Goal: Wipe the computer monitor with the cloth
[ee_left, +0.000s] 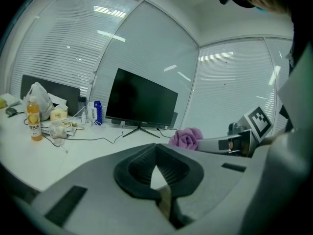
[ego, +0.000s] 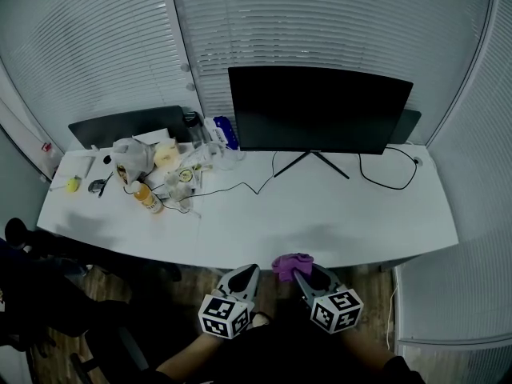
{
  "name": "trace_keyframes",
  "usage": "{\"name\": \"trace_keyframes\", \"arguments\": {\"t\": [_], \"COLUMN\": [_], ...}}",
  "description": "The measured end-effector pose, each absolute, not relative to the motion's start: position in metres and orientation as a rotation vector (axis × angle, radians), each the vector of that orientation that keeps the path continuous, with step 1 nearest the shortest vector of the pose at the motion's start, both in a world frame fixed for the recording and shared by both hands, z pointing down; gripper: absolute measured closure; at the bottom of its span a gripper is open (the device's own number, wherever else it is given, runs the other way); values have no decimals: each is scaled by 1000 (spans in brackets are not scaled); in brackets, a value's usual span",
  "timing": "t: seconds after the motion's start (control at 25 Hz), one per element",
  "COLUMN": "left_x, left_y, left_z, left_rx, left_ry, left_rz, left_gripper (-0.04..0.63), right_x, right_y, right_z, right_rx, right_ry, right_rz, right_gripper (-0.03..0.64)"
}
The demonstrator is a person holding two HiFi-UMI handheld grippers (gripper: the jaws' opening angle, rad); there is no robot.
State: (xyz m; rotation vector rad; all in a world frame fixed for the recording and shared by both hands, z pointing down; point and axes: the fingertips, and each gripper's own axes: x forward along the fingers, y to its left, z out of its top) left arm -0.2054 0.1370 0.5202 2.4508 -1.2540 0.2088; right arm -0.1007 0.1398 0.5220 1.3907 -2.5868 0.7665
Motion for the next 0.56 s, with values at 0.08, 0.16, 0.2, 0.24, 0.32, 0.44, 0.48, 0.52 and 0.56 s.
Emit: {"name": "trace_keyframes", "arguments": {"t": [0.08,0.16,0.2,0.24,0.32,0.44,0.48,0.52,0.56], "left_x": [-202,-199,-197,-196,-194,-191,-190,-190,-189], "left_y": [138,138,138,138,137,139,140,142,143], "left_z": [520,519,519,519,518,518,517,517,517], "left_rx": [2459,2469,2472,2475,2478,2482,2483,2485,2486], "left_ry": [-1247,-1241,-1237,-1234,-1229,-1224,-1223,-1222,-1221], "left_rz": [210,211,212,213,216,219,220,220,220], "left_gripper": [591,591,591,591,591,591,591,591,591], "right_x": [-98,-94,-92,-91,-88,-86,-85,-85,-84], "right_y": [141,142,143,142,142,144,145,146,147], "right_z": [522,522,522,522,522,521,521,521,521], "right_rx": [1401,1413,1419,1425,1433,1440,1441,1442,1443], "right_ry": [-2585,-2583,-2582,-2581,-2580,-2577,-2577,-2577,-2577], "right_rz": [769,770,771,772,775,778,779,781,782], "right_gripper": [476,476,476,476,476,476,476,476,476]}}
